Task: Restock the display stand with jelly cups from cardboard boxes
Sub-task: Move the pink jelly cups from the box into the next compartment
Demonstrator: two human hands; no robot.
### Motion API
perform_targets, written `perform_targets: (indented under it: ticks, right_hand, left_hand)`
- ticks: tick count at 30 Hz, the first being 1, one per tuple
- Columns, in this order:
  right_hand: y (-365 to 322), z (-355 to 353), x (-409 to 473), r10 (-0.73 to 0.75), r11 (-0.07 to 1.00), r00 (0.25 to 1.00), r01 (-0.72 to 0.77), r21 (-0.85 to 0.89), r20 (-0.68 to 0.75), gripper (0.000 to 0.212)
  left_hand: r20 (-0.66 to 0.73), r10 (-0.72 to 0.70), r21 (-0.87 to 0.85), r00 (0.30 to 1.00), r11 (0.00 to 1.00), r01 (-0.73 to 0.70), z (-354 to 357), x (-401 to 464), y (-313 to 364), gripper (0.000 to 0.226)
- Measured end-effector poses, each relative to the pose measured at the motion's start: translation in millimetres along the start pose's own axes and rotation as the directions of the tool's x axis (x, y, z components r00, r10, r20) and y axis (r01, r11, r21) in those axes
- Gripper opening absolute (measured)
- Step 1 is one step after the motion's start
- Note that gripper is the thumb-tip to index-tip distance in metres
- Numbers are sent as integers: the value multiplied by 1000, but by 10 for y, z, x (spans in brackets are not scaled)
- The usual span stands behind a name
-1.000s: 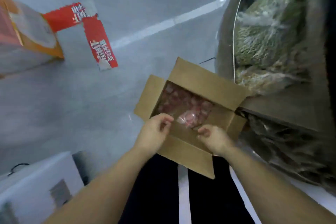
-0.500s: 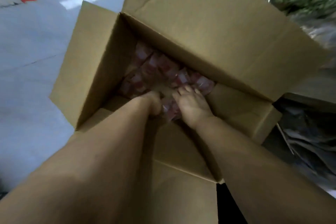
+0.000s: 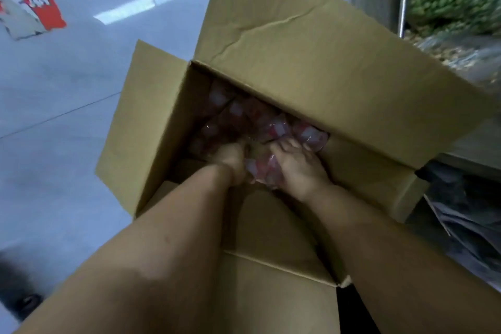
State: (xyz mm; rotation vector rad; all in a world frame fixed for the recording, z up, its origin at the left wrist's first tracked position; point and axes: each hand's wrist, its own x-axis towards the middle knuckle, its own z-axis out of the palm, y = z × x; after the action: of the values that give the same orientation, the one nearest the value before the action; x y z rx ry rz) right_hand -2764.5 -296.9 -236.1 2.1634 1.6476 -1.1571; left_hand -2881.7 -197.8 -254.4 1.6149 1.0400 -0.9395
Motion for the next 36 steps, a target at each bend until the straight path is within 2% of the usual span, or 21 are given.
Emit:
perform_targets:
  ticks: [2,3,5,6,9,11,14,17,19,22,26,30,33,34,36]
  right_hand:
    - [-101,-185,-126,210,941,977,-190,280,-43,57]
    - [-190,-311,-214,317,860,947,-261,438,-57,56]
    - [-406,-590,-454,476,659,877,-307,686,-64,49]
    - [-525,-750,-607,525,593,848,-300,747,-77,46]
    - [-938,-1376,-1189,581,487,810,-266,832,-81,41]
    - [-1269,-1937,-1643,557,450,818,-149,880,-147,47]
    - [-1755,-2942,-2370,530,464,795,21,886,-297,59]
    - [-2025,-3859,-3071,528,481,741,143,865,-415,59]
    - [-2099,-4336,-3540,530,483,691,229,845,-491,60]
    - [-2091,-4826,-4267,526,548,581,326,770,-620,54]
    - [-1856,-5131,-5168,496,643,465,372,670,-733,65]
    - [-1474,-5169,-5882,575,618,406,354,702,-711,73]
    - [-1154,-5117,-6281,631,635,333,298,713,-701,70]
    - [-1035,-5096,-6403,653,633,303,284,720,-694,66]
    - [-779,-5052,-6632,698,610,237,296,735,-675,59]
  left_hand:
    - [-45,15,-135,999,991,-21,-101,-253,76,48]
    - [-84,27,-202,996,978,-44,-173,-428,125,40]
    - [-189,71,-276,979,953,-122,-340,-875,216,36]
    - [-249,107,-265,963,948,-174,-441,-1137,266,34]
    - [-409,249,-215,878,909,-357,-816,-2095,496,41]
    - [-510,341,-163,790,863,-478,-1120,-2804,686,52]
    - [-609,396,-153,687,792,-591,-1604,-3859,978,61]
    - [-665,450,-119,596,724,-680,-2065,-4763,1372,59]
    - [-681,532,-36,502,661,-749,-2298,-5313,1734,59]
    - [-618,691,69,375,523,-850,-2439,-5993,2346,54]
    - [-469,830,45,302,364,-930,-2275,-6559,3042,49]
    - [-327,907,41,266,294,-955,-1875,-6816,3645,57]
    - [-207,946,45,250,265,-963,-1556,-6910,4104,55]
    - [-173,959,65,225,239,-969,-1466,-6949,4264,55]
    - [-105,987,140,122,136,-981,-1325,-7022,4588,55]
